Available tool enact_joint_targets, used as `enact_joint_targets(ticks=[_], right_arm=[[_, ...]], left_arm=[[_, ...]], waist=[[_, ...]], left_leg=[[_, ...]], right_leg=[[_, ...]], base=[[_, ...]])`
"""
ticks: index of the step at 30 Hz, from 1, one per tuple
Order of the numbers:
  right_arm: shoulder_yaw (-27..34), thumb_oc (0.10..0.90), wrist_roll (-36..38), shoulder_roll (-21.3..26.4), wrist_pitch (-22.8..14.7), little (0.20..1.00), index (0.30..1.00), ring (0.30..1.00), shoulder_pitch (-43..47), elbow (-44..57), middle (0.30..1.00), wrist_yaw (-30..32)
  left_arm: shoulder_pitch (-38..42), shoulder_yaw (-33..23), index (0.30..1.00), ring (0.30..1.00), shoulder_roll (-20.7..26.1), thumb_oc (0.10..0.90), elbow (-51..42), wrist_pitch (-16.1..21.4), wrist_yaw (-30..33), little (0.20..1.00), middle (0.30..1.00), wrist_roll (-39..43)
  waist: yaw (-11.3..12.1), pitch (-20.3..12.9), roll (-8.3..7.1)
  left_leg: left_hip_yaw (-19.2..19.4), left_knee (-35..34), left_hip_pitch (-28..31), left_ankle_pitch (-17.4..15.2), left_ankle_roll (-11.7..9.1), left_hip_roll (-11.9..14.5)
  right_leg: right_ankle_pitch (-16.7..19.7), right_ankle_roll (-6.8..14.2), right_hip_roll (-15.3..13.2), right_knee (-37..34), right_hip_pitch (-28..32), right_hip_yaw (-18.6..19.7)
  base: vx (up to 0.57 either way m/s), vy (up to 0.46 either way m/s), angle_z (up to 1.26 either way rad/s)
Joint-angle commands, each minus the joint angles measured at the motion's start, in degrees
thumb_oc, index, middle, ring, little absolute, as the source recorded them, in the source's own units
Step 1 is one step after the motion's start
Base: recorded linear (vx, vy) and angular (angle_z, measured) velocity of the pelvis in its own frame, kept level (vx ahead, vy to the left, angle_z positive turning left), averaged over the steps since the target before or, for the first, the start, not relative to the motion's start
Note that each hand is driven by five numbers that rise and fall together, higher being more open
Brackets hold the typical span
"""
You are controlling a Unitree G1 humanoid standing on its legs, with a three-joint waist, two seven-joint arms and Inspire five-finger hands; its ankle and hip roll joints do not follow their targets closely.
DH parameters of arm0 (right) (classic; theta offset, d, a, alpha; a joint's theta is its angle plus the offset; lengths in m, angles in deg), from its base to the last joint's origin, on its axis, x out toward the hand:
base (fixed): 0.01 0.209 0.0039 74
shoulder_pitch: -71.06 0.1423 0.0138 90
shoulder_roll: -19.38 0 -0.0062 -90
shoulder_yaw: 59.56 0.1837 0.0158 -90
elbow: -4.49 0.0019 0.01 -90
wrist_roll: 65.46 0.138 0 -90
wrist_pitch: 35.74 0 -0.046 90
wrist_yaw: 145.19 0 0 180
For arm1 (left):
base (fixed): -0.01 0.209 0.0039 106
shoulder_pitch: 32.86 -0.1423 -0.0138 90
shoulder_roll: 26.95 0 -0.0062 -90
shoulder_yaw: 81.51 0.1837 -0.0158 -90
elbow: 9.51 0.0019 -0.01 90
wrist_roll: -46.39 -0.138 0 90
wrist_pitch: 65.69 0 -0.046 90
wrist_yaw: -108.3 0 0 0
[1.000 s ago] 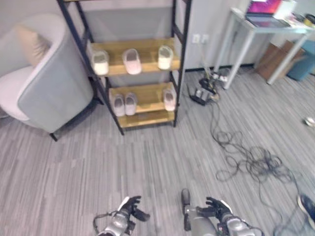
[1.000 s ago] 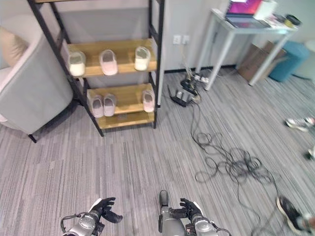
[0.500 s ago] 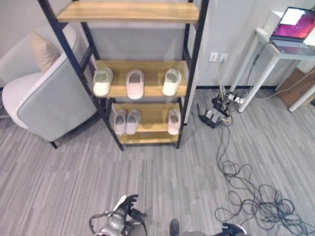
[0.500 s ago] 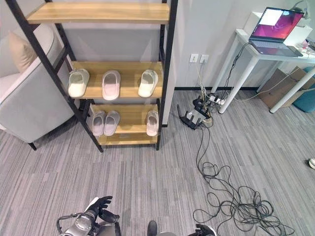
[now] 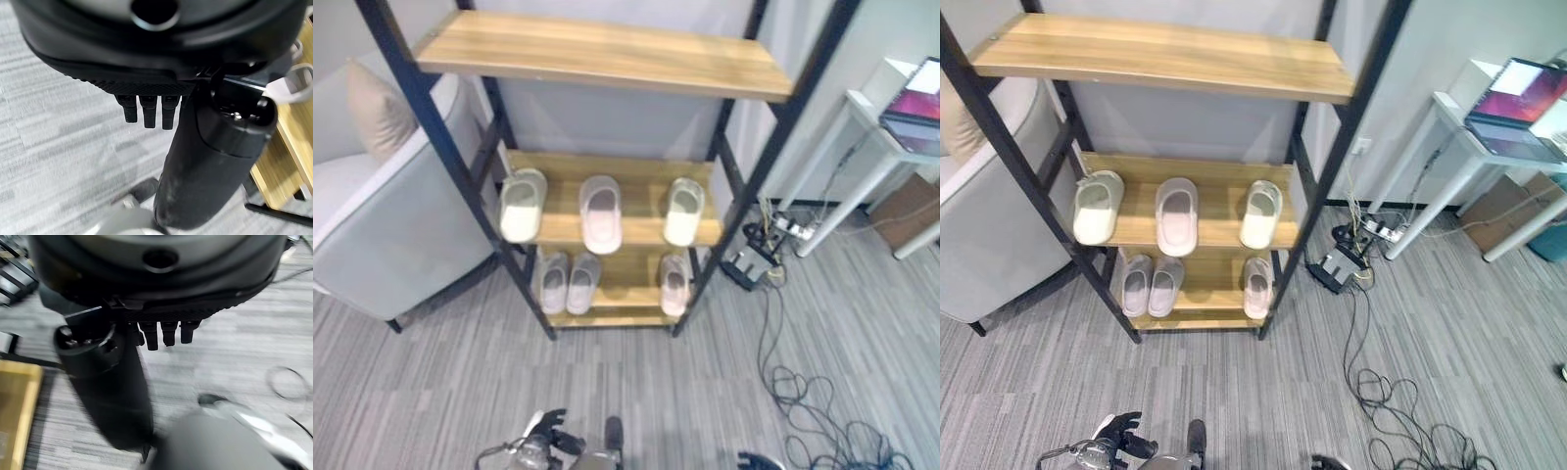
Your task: Arrange the slippers neatly on the shoe rack.
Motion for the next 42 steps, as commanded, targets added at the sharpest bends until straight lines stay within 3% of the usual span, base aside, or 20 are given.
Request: enact_joint_targets(ticks=[1,7,12,15,19,23,24,26,28,29,31,34,37,42], right_arm=[[-0.5,0.800,0.3,2.5,-0.7,0.900,0.900,0.900,-1.3,3.2,0.900,1.0],[0.7,0.800,0.8,2.5,-1.3,0.900,0.900,0.900,-3.3,5.4,0.900,3.2],[1.7,0.800,1.3,2.5,-1.5,0.900,0.900,0.900,-5.9,8.9,0.900,3.1],[1.3,0.800,1.2,2.6,-1.4,0.900,0.900,0.900,-7.1,11.1,0.900,2.6],[1.2,0.800,1.9,2.7,-1.5,0.900,0.900,0.900,-7.9,11.8,0.900,1.8],[1.6,0.800,3.9,3.3,-1.9,0.900,0.900,0.900,-7.8,11.7,0.900,1.6],[2.1,0.800,5.0,3.8,-2.3,0.900,0.900,0.900,-7.6,11.9,0.900,1.7],[2.2,0.800,5.5,4.6,-2.6,0.900,0.900,0.900,-8.0,12.5,0.900,2.0],[2.0,0.800,5.4,5.1,-2.5,0.900,0.900,0.900,-8.2,12.9,0.900,2.0],[1.6,0.800,4.7,6.1,-2.2,0.900,0.900,0.900,-8.1,13.6,0.900,2.1],[1.4,0.800,4.7,6.7,-2.1,0.900,0.900,0.900,-7.4,14.3,0.900,2.3],[1.5,0.800,5.3,7.3,-2.4,0.900,0.900,0.900,-7.3,17.0,0.900,2.3],[0.8,0.800,3.5,7.4,-2.8,0.900,0.900,0.900,-8.0,20.6,0.900,2.2],[0.6,0.800,2.9,5.9,-2.6,0.900,0.900,0.900,-9.1,19.5,0.900,1.8]], left_arm=[[-0.7,-1.0,0.900,0.900,1.9,0.800,-8.6,3.1,4.5,0.900,0.900,4.9],[-3.4,-0.4,0.900,0.900,5.4,0.800,-19.1,4.3,6.0,0.900,0.900,3.1],[-5.2,-0.5,0.900,0.900,6.4,0.800,-23.0,4.8,6.3,0.900,0.900,0.9],[-6.5,-0.7,0.900,0.900,5.9,0.800,-22.9,4.7,6.3,0.900,0.900,1.1],[-7.4,-0.9,0.900,0.900,4.2,0.800,-20.5,4.9,5.8,0.900,0.900,2.0],[-7.1,-0.3,0.900,0.900,2.6,0.800,-17.1,4.6,5.5,0.900,0.900,3.2],[-6.3,1.0,0.900,0.900,1.9,0.800,-16.3,4.6,5.1,0.900,0.900,3.1],[-5.6,2.6,0.900,0.900,1.9,0.800,-18.4,4.6,4.2,0.900,0.900,3.0],[-5.7,3.2,0.900,0.900,2.2,0.800,-20.5,4.7,3.6,0.900,0.900,3.2],[-5.7,3.9,0.900,0.900,2.9,0.800,-23.7,4.8,3.0,0.900,0.900,3.6],[-5.9,4.1,0.900,0.900,3.2,0.800,-26.4,4.8,2.9,0.900,0.900,3.6],[-6.6,3.6,0.900,0.900,3.6,0.800,-28.1,4.7,2.8,0.900,0.900,4.0],[-6.5,2.8,0.900,0.900,2.9,0.800,-25.4,4.5,3.7,0.900,0.900,3.6],[-6.0,1.7,0.900,0.900,1.6,0.800,-19.2,4.0,4.7,0.900,0.900,3.9]], waist=[[1.3,1.4,0.84],[-1.7,3.5,2.70],[-3.3,3.9,2.48],[-3.6,3.8,2.45],[-4.0,2.3,2.13],[-4.4,1.9,2.51],[-5.0,2.2,2.90],[-5.1,3.3,2.19],[-4.9,4.1,1.90],[-4.0,5.4,1.34],[-2.9,5.9,1.29],[-1.0,5.9,1.41],[-1.1,4.8,1.49],[-2.3,2.3,1.50]], left_leg=[[-1.4,7.1,-0.7,-6.3,-4.1,3.0],[-3.0,5.8,4.9,-9.1,-4.1,3.6],[-4.5,6.4,8.0,-11.7,-5.0,3.5],[-5.9,6.3,10.3,-12.8,-5.5,3.7],[-7.1,5.7,12.1,-13.5,-6.6,4.1],[-8.2,6.0,12.7,-13.3,-8.0,6.2],[-7.4,9.7,10.4,-10.3,-10.1,8.4],[-5.4,18.6,5.6,-5.4,-11.1,11.7],[-5.7,22.9,3.4,-4.5,-10.7,12.4],[-6.8,24.8,-0.1,-5.5,-9.4,11.0],[-7.3,21.0,-3.0,-7.5,-8.9,8.9],[-8.0,13.8,-5.0,-4.1,-10.1,7.7],[-10.1,8.2,-1.7,-3.6,-10.1,6.9],[-9.5,2.2,3.7,-3.7,-9.1,6.7]], right_leg=[[12.7,2.3,-1.5,4.3,-7.4,-2.5],[10.5,0.2,-3.7,-1.0,-12.4,-5.1],[13.3,1.4,-4.0,-7.9,-13.9,-0.8],[15.2,1.9,-3.6,-9.8,-15.8,-0.5],[14.7,1.4,-2.4,-13.1,-13.5,2.0],[12.9,0.1,-0.4,-11.6,-13.3,2.9],[11.0,-1.2,0.2,-11.6,-12.1,1.4],[9.9,-3.1,0.5,-12.0,-10.2,-0.5],[9.2,-4.0,0.9,-12.1,-9.5,-1.3],[8.3,-4.5,1.3,-12.3,-8.4,-1.3],[7.4,-4.1,1.8,-12.8,-7.5,-1.4],[6.4,-3.7,2.5,-13.1,-5.5,-1.3],[6.1,-3.5,3.2,-13.2,-5.1,-0.5],[6.9,-2.8,3.0,-14.4,-4.6,0.3]], base=[[0.22,0.020,0.08],[0.20,-0.054,0.31],[0.23,-0.147,0.09],[0.25,-0.206,-0.01],[0.24,-0.237,-0.01],[0.17,-0.255,0.03],[0.10,-0.268,0.07],[0.09,-0.339,0.45],[0.06,-0.210,0.38],[0.08,-0.145,0.19],[0.14,-0.096,0.01],[0.16,0.018,0.00],[0.10,0.063,-0.24],[0.09,0.100,-0.16]])
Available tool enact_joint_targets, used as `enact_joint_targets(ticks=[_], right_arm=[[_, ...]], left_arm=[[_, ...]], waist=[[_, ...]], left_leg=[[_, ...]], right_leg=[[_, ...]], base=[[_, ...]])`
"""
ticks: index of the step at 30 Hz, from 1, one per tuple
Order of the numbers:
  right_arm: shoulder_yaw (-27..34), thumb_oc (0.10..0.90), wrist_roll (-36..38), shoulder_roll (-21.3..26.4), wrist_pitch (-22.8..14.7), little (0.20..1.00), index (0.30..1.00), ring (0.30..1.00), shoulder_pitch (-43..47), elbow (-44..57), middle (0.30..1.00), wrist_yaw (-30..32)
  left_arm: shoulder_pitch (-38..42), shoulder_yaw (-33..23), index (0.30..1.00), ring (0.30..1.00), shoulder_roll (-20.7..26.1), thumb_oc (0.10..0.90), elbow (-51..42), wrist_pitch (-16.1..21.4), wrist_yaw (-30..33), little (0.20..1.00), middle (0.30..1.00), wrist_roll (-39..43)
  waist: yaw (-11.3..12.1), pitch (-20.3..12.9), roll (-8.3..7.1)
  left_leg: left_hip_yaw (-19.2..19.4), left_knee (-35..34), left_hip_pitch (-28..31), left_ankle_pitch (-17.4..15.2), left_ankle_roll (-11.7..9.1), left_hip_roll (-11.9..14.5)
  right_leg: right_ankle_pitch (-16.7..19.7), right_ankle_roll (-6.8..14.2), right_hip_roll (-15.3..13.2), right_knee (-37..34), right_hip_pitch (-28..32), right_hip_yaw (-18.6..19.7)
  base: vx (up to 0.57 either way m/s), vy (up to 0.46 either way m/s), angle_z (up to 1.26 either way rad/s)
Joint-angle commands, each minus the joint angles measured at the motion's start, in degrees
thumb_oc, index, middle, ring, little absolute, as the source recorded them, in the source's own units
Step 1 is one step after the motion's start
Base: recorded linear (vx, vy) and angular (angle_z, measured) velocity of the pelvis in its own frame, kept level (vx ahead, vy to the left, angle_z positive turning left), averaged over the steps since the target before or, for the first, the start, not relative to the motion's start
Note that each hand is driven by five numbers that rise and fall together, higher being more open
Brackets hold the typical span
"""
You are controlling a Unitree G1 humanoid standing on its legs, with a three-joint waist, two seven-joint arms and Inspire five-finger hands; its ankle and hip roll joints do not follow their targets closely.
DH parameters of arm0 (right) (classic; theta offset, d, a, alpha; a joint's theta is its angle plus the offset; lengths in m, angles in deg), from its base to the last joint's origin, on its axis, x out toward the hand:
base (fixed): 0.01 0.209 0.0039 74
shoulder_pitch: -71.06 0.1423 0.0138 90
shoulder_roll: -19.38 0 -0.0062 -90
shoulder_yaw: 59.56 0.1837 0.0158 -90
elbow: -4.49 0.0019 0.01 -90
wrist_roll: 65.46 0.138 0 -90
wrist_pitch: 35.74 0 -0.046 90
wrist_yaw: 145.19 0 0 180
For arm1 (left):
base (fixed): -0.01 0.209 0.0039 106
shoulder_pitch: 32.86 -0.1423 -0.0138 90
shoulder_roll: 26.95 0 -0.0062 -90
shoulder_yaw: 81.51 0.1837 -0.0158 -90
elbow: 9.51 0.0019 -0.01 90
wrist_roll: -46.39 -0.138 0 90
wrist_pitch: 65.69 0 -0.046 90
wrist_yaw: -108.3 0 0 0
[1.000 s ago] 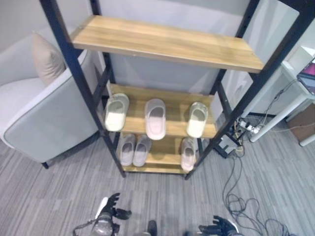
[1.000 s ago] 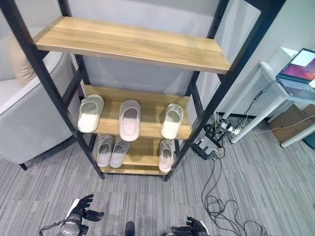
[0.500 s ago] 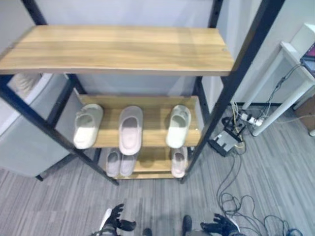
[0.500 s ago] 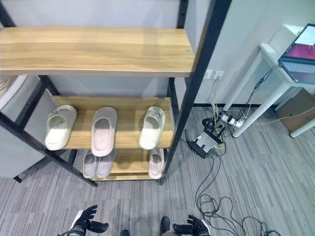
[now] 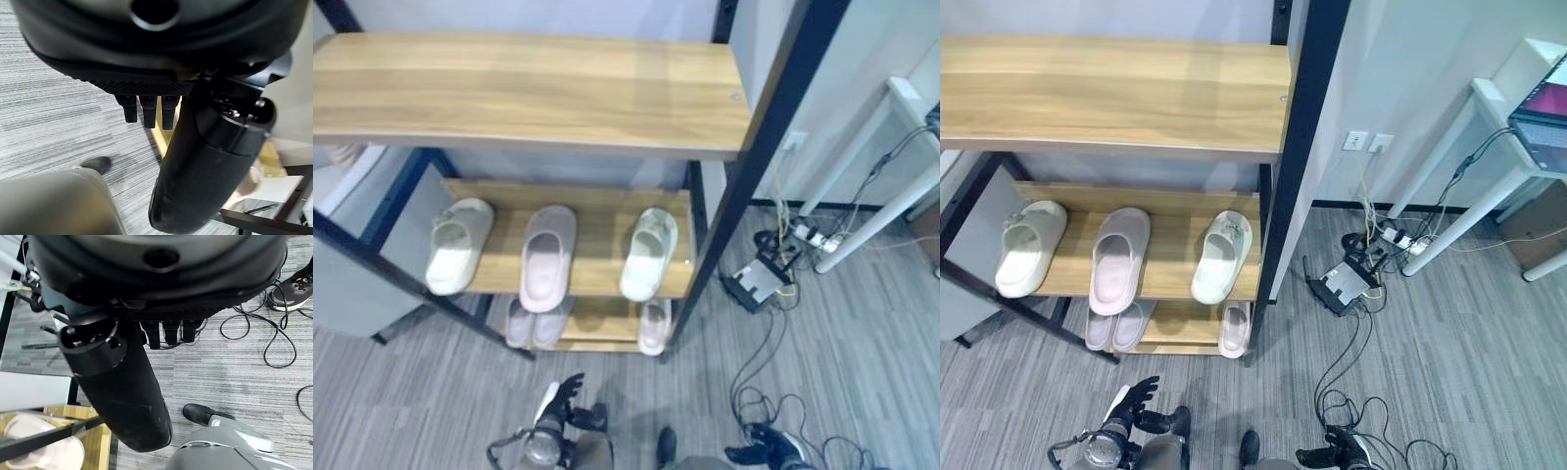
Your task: Arrange the slippers neatly on the shoe rack.
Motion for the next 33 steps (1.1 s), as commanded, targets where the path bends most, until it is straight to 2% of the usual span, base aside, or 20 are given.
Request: enact_joint_targets(ticks=[1,3,8,12,15,17,20,22,25,27,28,30,33], right_arm=[[-0.9,0.800,-1.4,1.4,-1.3,0.900,0.900,0.900,-2.6,3.1,0.900,0.0],[-1.6,0.800,-1.8,0.2,-1.1,0.900,0.900,0.900,-2.5,1.4,0.900,-0.3],[-2.2,0.800,-1.9,-0.2,-1.5,0.900,0.900,0.900,-2.6,1.9,0.900,-0.6],[-1.7,0.800,-2.2,0.4,-1.4,0.900,0.900,0.900,-3.5,4.8,0.900,-0.8],[-0.8,0.800,-1.9,0.2,-1.8,0.900,0.900,0.900,-3.7,4.1,0.900,-0.4],[0.4,0.800,-0.9,-0.2,-2.3,0.900,0.900,0.900,-2.6,0.2,0.900,0.8],[0.8,0.800,-0.6,-0.3,-2.4,0.900,0.900,0.900,-1.7,-2.8,0.900,1.2],[0.8,0.800,-1.3,0.2,-2.3,0.900,0.900,0.900,0.1,-6.1,0.900,1.9],[1.3,0.800,-1.2,0.6,-2.5,0.900,0.900,0.900,1.4,-7.6,0.900,2.5],[2.0,0.800,-1.6,1.1,-2.4,0.900,0.900,0.900,2.7,-9.6,0.900,3.5],[2.0,0.800,-1.6,1.1,-2.4,0.900,0.900,0.900,2.7,-9.6,0.900,3.5],[2.0,0.800,-2.3,0.9,-2.1,0.900,0.900,0.900,3.7,-12.1,0.900,3.9],[1.6,0.800,-2.9,0.7,-2.0,0.900,0.900,0.900,4.2,-13.6,0.900,4.3]], left_arm=[[1.6,-1.6,0.900,0.900,1.1,0.800,0.7,2.1,1.9,0.900,0.900,0.1],[1.7,-2.7,0.900,0.900,0.9,0.800,3.9,2.2,3.0,0.900,0.900,0.6],[0.4,-3.4,0.900,0.900,1.7,0.800,2.8,2.8,3.0,0.900,0.900,0.9],[-5.8,-6.3,0.900,0.900,3.2,0.800,-4.9,3.2,1.5,0.900,0.900,2.0],[-9.0,-8.3,0.900,0.900,2.6,0.800,-7.4,3.8,1.8,0.900,0.900,3.6],[-12.5,-11.3,0.900,0.900,2.3,0.800,-12.4,5.5,3.6,0.900,0.900,5.0],[-13.8,-11.8,0.900,0.900,2.8,0.800,-14.9,5.4,4.1,0.900,0.900,3.5],[-14.9,-12.6,0.900,0.900,4.0,0.800,-19.2,5.7,4.3,0.900,0.900,1.4],[-15.2,-13.7,0.900,0.900,4.8,0.800,-23.7,6.7,4.8,0.900,0.900,1.1],[-15.8,-14.8,0.900,0.900,6.5,0.800,-31.2,8.2,5.4,0.900,0.900,0.0],[-15.8,-14.8,0.900,0.900,6.5,0.800,-31.2,8.2,5.3,0.900,0.900,0.0],[-16.6,-14.9,0.900,0.900,9.1,0.800,-39.7,9.9,5.2,0.900,0.900,-2.2],[-16.5,-15.0,0.900,0.900,11.3,0.800,-47.1,12.0,5.9,0.900,0.900,-3.6]], waist=[[0.9,-3.9,-0.40],[0.9,-4.8,-0.55],[1.4,-5.4,-0.69],[2.7,-5.5,-0.26],[3.2,-5.6,-0.03],[4.1,-5.7,0.35],[4.6,-5.8,0.54],[6.1,-6.0,0.99],[7.0,-6.1,1.18],[8.3,-6.1,1.45],[8.2,-6.1,1.44],[9.4,-5.9,1.71],[10.0,-5.8,2.06]], left_leg=[[0.1,-0.2,2.8,-3.4,0.5,-1.1],[0.6,-1.5,4.6,-4.0,1.1,-1.5],[1.2,-2.4,6.1,-4.7,1.6,-1.8],[0.5,-3.7,6.9,-4.9,2.3,-2.7],[0.3,-4.4,7.3,-4.7,2.6,-3.2],[-0.3,-5.4,7.8,-4.4,2.6,-3.6],[-0.9,-5.9,7.9,-4.1,2.6,-3.8],[-2.0,-6.2,7.8,-3.8,2.5,-4.2],[-3.0,-6.4,7.8,-3.5,2.4,-4.4],[-4.0,-6.6,7.5,-3.1,2.2,-4.7],[-4.1,-6.6,7.5,-3.1,2.2,-4.7],[-4.9,-6.6,7.4,-3.0,2.0,-4.8],[-5.5,-6.6,7.4,-2.9,1.9,-4.9]], right_leg=[[-4.9,5.4,-3.6,6.6,-1.4,2.9],[-4.1,5.9,-3.9,5.6,-1.0,3.4],[-3.2,6.5,-4.4,3.8,-0.4,4.0],[-2.4,7.1,-5.1,2.1,0.2,3.5],[-2.4,7.3,-5.3,1.7,0.7,3.2],[-2.6,7.4,-5.6,1.4,1.4,2.4],[-2.7,7.5,-5.6,1.3,1.6,1.6],[-2.7,7.5,-5.8,0.8,2.1,0.0],[-2.7,7.5,-5.8,0.2,2.6,-0.9],[-2.9,7.6,-5.8,-0.2,2.9,-2.3],[-2.9,7.6,-5.8,-0.2,3.0,-2.3],[-3.2,7.5,-5.8,-0.1,3.3,-3.2],[-3.4,7.4,-5.7,0.2,3.4,-4.0]], base=[[0.06,0.105,0.01],[0.05,0.117,-0.08],[0.01,0.073,-0.04],[-0.02,0.050,-0.01],[0.00,0.030,0.05],[0.00,0.041,0.05],[-0.01,0.015,0.14],[0.00,0.001,0.36],[-0.01,-0.005,0.34],[0.00,-0.014,0.31],[0.01,-0.014,0.27],[0.01,-0.029,0.14],[0.01,-0.013,0.03]])
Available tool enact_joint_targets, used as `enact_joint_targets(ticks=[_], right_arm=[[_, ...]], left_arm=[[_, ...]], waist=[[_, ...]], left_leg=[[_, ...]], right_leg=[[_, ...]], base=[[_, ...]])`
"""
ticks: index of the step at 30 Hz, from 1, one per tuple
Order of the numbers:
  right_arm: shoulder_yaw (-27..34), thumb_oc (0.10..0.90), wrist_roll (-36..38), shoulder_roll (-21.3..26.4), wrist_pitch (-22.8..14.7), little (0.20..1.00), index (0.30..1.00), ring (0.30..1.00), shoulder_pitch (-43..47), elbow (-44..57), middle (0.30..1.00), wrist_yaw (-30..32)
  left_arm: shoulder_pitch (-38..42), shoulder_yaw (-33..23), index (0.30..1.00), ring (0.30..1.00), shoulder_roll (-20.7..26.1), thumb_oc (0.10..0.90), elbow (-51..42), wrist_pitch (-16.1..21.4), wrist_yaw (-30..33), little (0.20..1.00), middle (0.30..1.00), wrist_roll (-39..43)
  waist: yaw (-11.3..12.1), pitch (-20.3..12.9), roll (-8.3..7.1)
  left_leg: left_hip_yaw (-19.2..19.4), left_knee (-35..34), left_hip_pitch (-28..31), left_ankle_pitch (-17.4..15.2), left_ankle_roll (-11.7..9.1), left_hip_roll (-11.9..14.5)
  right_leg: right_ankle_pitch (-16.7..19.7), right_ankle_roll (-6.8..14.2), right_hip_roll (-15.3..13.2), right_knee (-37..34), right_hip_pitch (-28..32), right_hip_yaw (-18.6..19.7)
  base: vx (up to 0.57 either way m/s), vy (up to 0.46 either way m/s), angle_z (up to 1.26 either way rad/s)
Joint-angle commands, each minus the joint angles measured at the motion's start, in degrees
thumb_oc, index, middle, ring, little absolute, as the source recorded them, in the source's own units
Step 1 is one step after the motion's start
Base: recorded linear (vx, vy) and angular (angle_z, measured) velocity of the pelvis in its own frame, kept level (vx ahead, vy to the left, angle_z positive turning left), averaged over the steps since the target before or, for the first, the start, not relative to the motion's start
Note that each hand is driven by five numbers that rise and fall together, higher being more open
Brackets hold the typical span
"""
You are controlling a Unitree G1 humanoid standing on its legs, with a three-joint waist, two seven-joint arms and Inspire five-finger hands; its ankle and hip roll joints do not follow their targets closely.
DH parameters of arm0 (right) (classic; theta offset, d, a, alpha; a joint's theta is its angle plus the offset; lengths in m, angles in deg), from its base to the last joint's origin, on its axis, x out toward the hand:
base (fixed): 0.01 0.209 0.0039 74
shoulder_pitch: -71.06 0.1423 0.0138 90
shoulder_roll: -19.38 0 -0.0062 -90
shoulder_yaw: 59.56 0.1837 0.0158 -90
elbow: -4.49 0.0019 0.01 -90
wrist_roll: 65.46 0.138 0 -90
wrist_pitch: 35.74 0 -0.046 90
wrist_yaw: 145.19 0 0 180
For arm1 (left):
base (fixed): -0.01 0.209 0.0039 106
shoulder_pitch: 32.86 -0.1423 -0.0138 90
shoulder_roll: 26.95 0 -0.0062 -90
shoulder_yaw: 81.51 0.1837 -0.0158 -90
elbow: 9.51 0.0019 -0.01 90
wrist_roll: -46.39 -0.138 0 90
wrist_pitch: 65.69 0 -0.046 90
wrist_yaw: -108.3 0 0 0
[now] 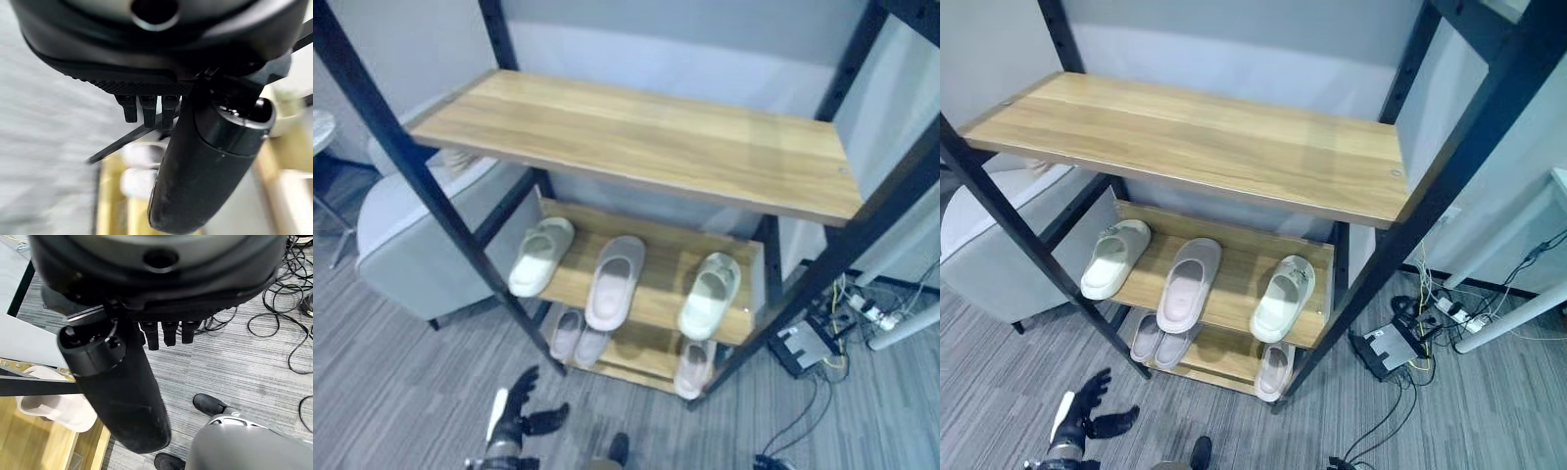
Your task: Arrange the slippers neatly on the shoe rack.
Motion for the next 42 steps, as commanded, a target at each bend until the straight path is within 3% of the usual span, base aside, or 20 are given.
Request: enact_joint_targets(ticks=[1,11,18,20,27,35,42], right_arm=[[-0.3,0.800,-0.9,3.2,-1.3,0.900,0.900,0.900,2.7,-2.2,0.900,1.9],[-2.3,0.800,-3.1,2.6,-0.7,0.900,0.900,0.900,2.4,-3.8,0.900,1.4],[-3.9,0.800,-4.7,2.2,-0.5,0.900,0.900,0.900,1.8,-3.7,0.900,1.1],[-4.6,0.800,-5.2,2.0,-0.4,0.900,0.900,0.900,1.4,-3.5,0.900,0.9],[-4.5,0.800,-4.5,2.3,-0.3,0.900,0.900,0.900,1.2,-2.3,0.900,0.2],[-2.9,0.800,-4.7,2.4,0.3,0.900,0.900,0.900,-0.6,-3.0,0.900,-0.4],[-2.8,0.800,-5.5,2.4,1.0,0.900,0.900,0.900,-2.1,-4.6,0.900,-1.3]], left_arm=[[4.6,-3.1,0.900,0.900,3.5,0.800,-12.6,8.8,3.1,0.900,0.900,-2.8],[8.1,0.6,0.900,0.900,4.7,0.800,-30.4,11.2,-2.5,0.900,0.900,5.2],[14.9,4.0,0.900,0.900,6.5,0.800,-35.6,10.5,-1.6,0.900,0.900,0.8],[21.4,7.0,0.900,0.900,6.9,0.800,-33.9,8.8,-0.4,0.900,0.900,-4.3],[29.6,10.4,0.900,0.900,6.3,0.800,-26.2,6.4,1.7,0.900,0.900,-13.0],[32.6,7.8,0.900,0.900,10.5,0.800,-18.4,2.8,7.6,0.900,0.900,-26.7],[35.5,5.6,0.900,0.900,9.9,0.800,-15.8,0.9,9.6,0.900,0.900,-28.1]], waist=[[1.3,0.8,0.82],[0.3,0.8,1.23],[-1.9,0.4,1.14],[-3.5,0.0,1.04],[-6.4,-0.5,0.85],[-8.2,-1.2,0.78],[-9.0,-1.8,0.54]], left_leg=[[-0.6,0.1,3.7,-4.3,-0.9,0.4],[-0.7,0.2,3.7,-4.5,-0.8,0.6],[0.4,-0.1,4.2,-4.9,-0.8,0.8],[1.2,-0.1,4.6,-5.4,-0.8,0.9],[3.4,-0.1,5.3,-6.4,-0.8,1.2],[6.2,-0.1,5.5,-7.6,-0.8,1.5],[7.3,-0.1,6.0,-8.4,-0.6,1.3]], right_leg=[[-1.8,3.2,-2.0,2.9,-1.2,1.1],[-2.1,3.1,-1.7,2.9,-1.1,0.7],[-2.1,3.1,-1.4,2.6,-1.1,1.8],[-1.9,3.1,-1.3,2.3,-1.0,2.4],[-0.9,3.4,-1.2,1.6,-1.4,4.7],[0.4,4.1,-1.2,0.3,-2.2,7.4],[0.7,4.4,-1.5,0.0,-2.3,8.5]], base=[[0.02,-0.024,0.06],[0.01,-0.006,0.10],[0.01,0.005,-0.02],[0.04,0.028,-0.10],[0.04,0.030,-0.19],[0.05,0.042,-0.26],[0.04,0.042,-0.15]])
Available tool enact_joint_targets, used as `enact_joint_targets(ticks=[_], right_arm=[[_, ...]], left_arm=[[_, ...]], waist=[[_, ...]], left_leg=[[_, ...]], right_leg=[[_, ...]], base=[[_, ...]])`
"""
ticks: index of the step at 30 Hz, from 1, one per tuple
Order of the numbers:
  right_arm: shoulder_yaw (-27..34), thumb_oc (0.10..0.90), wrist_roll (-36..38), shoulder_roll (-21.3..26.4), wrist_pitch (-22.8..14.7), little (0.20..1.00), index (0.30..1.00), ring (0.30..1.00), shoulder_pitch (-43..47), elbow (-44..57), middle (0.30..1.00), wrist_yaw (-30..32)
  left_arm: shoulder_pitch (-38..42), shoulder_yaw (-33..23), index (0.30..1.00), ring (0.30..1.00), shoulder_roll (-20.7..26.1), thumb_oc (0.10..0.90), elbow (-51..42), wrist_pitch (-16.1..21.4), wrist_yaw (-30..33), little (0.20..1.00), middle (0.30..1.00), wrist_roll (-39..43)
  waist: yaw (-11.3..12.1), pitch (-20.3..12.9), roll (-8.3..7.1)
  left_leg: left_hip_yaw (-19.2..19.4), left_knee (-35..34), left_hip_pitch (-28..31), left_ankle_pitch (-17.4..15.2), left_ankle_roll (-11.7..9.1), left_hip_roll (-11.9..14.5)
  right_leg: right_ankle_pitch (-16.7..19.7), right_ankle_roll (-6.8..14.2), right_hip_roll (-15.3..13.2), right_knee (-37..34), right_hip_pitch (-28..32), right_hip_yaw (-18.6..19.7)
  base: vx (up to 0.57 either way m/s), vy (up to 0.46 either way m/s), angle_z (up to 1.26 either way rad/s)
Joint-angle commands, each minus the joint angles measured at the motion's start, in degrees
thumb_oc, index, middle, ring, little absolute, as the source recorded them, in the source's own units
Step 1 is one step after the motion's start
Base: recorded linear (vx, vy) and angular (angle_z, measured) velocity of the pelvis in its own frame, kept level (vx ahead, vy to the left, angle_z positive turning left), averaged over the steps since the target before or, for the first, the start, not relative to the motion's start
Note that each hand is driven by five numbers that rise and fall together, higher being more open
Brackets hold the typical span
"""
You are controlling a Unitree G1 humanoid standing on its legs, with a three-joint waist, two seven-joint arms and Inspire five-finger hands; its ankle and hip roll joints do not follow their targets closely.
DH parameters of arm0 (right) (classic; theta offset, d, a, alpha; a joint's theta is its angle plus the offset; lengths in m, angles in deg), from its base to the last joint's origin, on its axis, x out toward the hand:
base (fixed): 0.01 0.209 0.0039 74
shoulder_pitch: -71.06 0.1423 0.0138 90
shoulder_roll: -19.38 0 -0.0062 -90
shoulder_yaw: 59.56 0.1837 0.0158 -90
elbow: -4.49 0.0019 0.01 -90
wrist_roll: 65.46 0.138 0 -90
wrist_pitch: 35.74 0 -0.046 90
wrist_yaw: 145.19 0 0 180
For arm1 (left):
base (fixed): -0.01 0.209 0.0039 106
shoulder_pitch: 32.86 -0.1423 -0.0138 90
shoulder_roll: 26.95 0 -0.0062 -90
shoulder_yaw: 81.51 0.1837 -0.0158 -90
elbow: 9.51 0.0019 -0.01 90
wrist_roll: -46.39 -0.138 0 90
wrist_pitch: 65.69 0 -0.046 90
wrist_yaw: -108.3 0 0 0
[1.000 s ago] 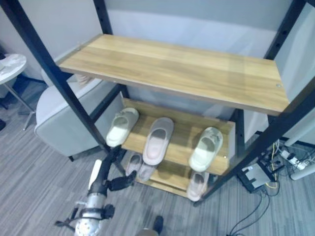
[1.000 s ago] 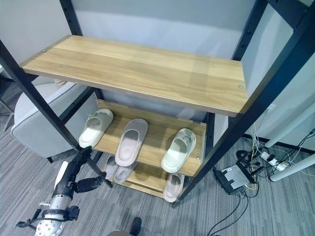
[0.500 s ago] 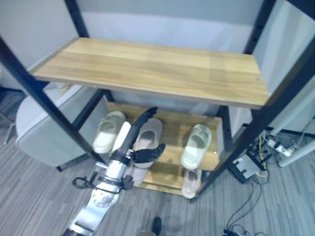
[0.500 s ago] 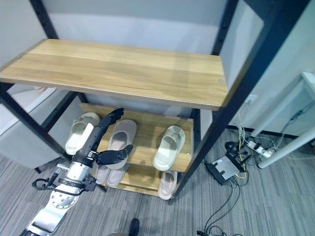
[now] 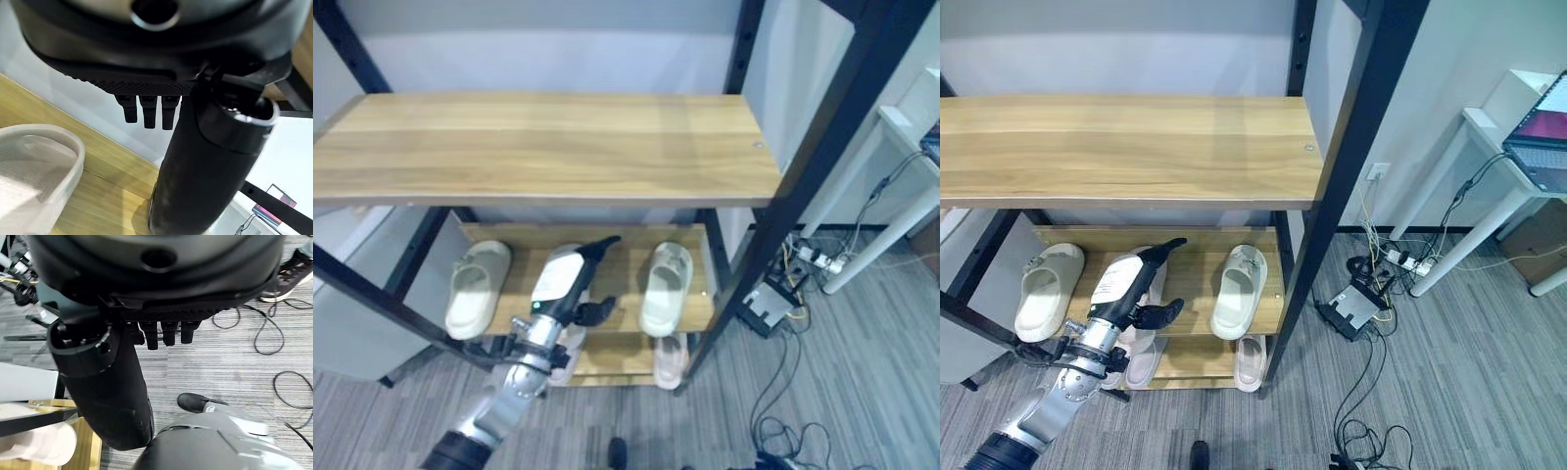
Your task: Arrange the slippers neatly on the shoe rack.
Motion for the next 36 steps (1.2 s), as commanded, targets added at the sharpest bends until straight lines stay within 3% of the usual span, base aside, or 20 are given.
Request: enact_joint_targets(ticks=[1,25,34,36], right_arm=[[-2.0,0.800,-3.0,2.5,1.0,0.900,0.900,0.900,-3.2,-2.5,0.900,-0.9],[-2.4,0.800,-4.8,4.2,0.7,0.900,0.900,0.900,-2.4,-1.5,0.900,-1.5],[-2.0,0.800,-5.3,4.8,0.8,0.900,0.900,0.900,-2.0,-2.0,0.900,-0.7],[-2.3,0.800,-5.3,5.2,0.7,0.900,0.900,0.900,-1.4,-2.0,0.900,-0.3]], left_arm=[[10.8,-5.8,0.900,0.900,-0.2,0.800,-1.1,1.4,6.3,0.900,0.900,-1.8],[12.5,-8.0,0.900,0.900,4.5,0.800,9.0,-6.7,10.7,0.900,0.900,-14.0],[12.8,-4.6,0.900,0.900,3.3,0.800,16.2,-9.0,10.7,0.900,0.900,-17.5],[15.3,-2.8,0.900,0.900,3.5,0.800,20.8,-11.6,11.8,0.900,0.900,-19.3]], waist=[[0.1,-2.3,0.60],[0.4,-1.7,-0.40],[-0.3,-1.4,-0.63],[-0.9,-1.4,-0.51]], left_leg=[[0.0,-0.3,4.5,-7.3,-1.0,0.8],[0.4,-0.3,3.7,-7.8,-0.6,0.1],[1.3,-0.3,3.0,-8.0,-0.5,0.0],[1.8,-0.3,2.6,-7.9,-0.5,0.0]], right_leg=[[-0.2,4.1,-0.3,0.0,-0.3,1.4],[0.6,4.9,-0.9,0.2,-1.5,1.3],[1.1,5.1,-1.1,0.1,-2.8,2.1],[1.4,5.3,-1.1,0.2,-3.4,2.5]], base=[[0.00,0.037,-0.06],[0.00,0.027,-0.02],[0.00,0.009,-0.01],[-0.01,0.040,-0.04]])
